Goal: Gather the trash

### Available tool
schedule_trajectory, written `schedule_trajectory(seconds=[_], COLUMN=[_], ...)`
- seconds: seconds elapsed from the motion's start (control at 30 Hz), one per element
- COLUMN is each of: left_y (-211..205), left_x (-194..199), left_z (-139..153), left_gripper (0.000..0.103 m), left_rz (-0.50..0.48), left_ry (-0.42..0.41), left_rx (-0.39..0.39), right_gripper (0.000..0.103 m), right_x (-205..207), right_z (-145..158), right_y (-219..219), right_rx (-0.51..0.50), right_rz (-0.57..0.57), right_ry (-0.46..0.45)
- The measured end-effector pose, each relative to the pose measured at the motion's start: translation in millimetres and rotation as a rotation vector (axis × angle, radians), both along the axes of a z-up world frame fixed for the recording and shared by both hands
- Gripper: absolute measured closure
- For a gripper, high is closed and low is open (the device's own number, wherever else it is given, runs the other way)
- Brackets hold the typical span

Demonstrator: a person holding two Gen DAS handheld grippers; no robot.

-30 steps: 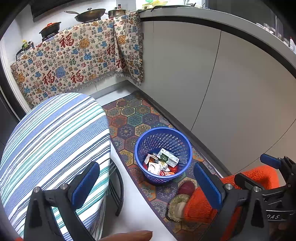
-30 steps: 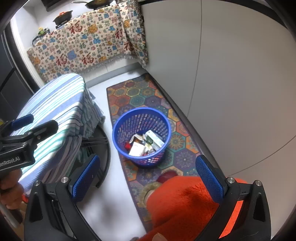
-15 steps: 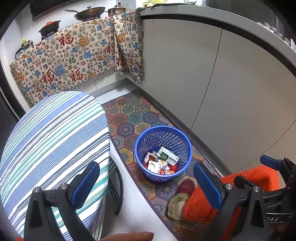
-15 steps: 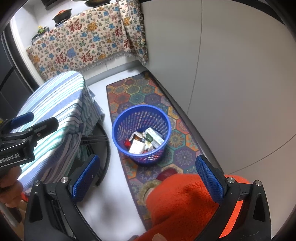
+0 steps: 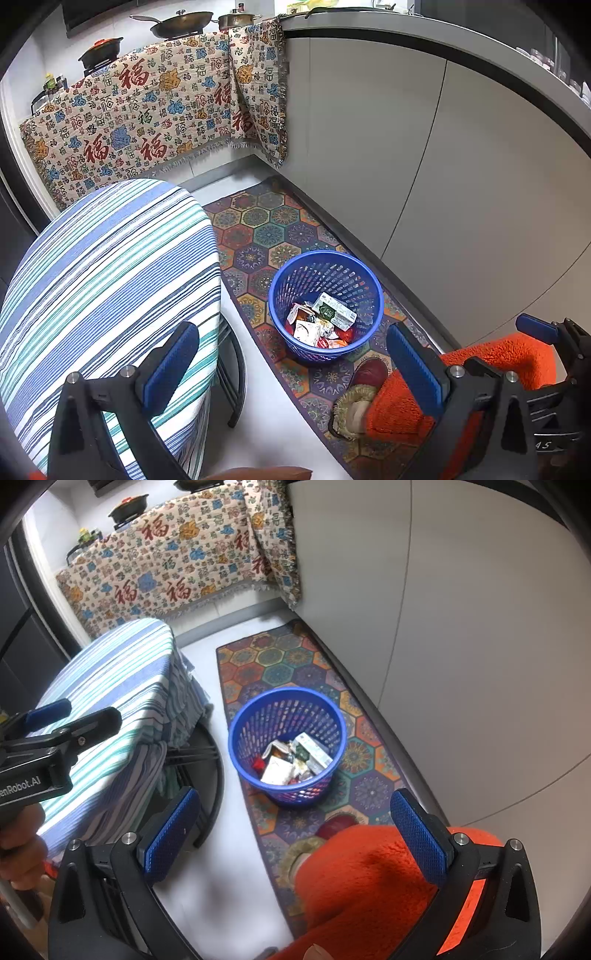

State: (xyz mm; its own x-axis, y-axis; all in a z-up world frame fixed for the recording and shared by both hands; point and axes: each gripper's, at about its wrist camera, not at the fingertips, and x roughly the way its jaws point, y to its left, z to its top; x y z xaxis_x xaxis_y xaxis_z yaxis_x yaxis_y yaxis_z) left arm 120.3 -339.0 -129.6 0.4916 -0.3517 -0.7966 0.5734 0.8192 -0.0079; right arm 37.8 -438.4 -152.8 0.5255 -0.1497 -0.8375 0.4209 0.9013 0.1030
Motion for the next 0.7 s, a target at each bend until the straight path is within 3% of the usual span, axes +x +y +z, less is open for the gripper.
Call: schedule_trajectory(seconds=[0.7], left_y=[-2.1], left_x=[-1.0], left_z=[-2.3], left_gripper=[0.0], left_rz=[-0.004], left_ry=[0.005], left_rx=[0.001], right_gripper=[0.0], right_x=[2.1], right_z=[-3.2], right_y=[-4.0], right_rx=[0.013], right_rz=[0.002], right_ry=[0.009])
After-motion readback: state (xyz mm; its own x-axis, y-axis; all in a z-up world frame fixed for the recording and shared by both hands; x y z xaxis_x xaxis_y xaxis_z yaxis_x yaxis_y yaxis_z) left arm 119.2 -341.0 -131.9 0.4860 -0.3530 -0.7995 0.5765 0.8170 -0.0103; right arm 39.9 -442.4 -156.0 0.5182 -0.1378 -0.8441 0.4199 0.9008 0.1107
